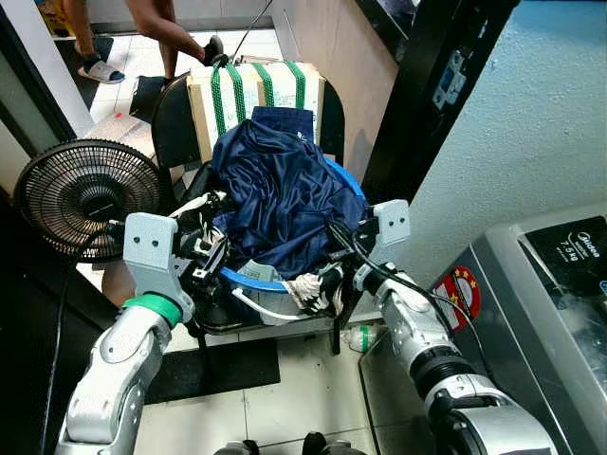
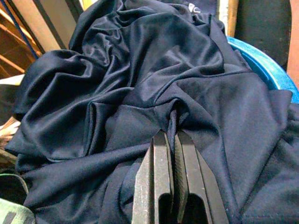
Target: Clothes washing
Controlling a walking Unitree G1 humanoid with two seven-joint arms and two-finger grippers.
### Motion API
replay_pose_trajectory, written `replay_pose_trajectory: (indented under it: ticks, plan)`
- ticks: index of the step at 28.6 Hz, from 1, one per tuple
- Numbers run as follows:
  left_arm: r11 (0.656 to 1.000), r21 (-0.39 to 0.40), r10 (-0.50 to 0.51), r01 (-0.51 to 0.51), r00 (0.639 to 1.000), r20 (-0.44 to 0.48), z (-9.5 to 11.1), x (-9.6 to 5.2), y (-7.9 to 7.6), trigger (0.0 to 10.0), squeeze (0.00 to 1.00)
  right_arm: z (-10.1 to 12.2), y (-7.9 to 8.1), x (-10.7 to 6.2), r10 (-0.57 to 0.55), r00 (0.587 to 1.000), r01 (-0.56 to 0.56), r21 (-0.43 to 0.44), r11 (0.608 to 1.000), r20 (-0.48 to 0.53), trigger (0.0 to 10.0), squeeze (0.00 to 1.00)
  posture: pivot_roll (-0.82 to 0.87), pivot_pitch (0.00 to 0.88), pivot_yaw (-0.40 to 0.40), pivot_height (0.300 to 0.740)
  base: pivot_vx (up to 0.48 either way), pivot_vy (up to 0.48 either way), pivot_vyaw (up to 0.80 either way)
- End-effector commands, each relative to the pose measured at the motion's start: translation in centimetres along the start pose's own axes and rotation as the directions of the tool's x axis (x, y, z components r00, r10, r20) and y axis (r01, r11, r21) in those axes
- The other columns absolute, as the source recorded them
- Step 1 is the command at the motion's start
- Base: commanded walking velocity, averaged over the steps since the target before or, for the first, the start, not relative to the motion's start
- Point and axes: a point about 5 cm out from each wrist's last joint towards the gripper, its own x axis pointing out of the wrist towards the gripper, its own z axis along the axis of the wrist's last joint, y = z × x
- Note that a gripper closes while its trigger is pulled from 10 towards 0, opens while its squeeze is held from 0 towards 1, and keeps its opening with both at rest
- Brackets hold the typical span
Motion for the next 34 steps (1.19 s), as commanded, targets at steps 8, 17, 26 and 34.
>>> replay_pose_trajectory:
  ticks: [8,17,26,34]
  plan:
    - [1.0,-0.024,0.018,-0.017,0.999,0.038,0.3,0.9,0.4,10.0,0.0,12.6,-5.5,1.6,-0.195,0.899,0.134,0.177,0.975,0.392,0.0,0.0,0.09,0.096,0.02,0.74,0.0,0.0,0.0]
    - [0.999,-0.03,0.024,-0.022,0.997,0.079,0.7,2.0,0.7,10.0,0.0,23.0,-8.6,-0.2,-0.261,0.712,0.127,0.247,0.961,0.652,0.0,0.0,0.08,0.037,0.016,0.74,0.0,0.0,0.0]
    - [0.999,-0.032,0.015,-0.012,0.996,0.089,0.7,2.3,0.5,10.0,0.0,21.1,-7.3,0.4,-0.115,0.767,-0.085,0.278,0.957,0.632,0.0,0.0,0.08,0.025,0.007,0.74,0.0,0.0,0.0]
    - [1.0,-0.02,-0.006,0.008,0.997,0.074,0.0,1.9,0.1,10.0,0.0,14.8,-0.9,-0.1,0.372,0.805,-0.471,0.115,0.875,0.462,0.0,0.0,0.08,0.035,0.003,0.74,0.0,0.0,0.0]
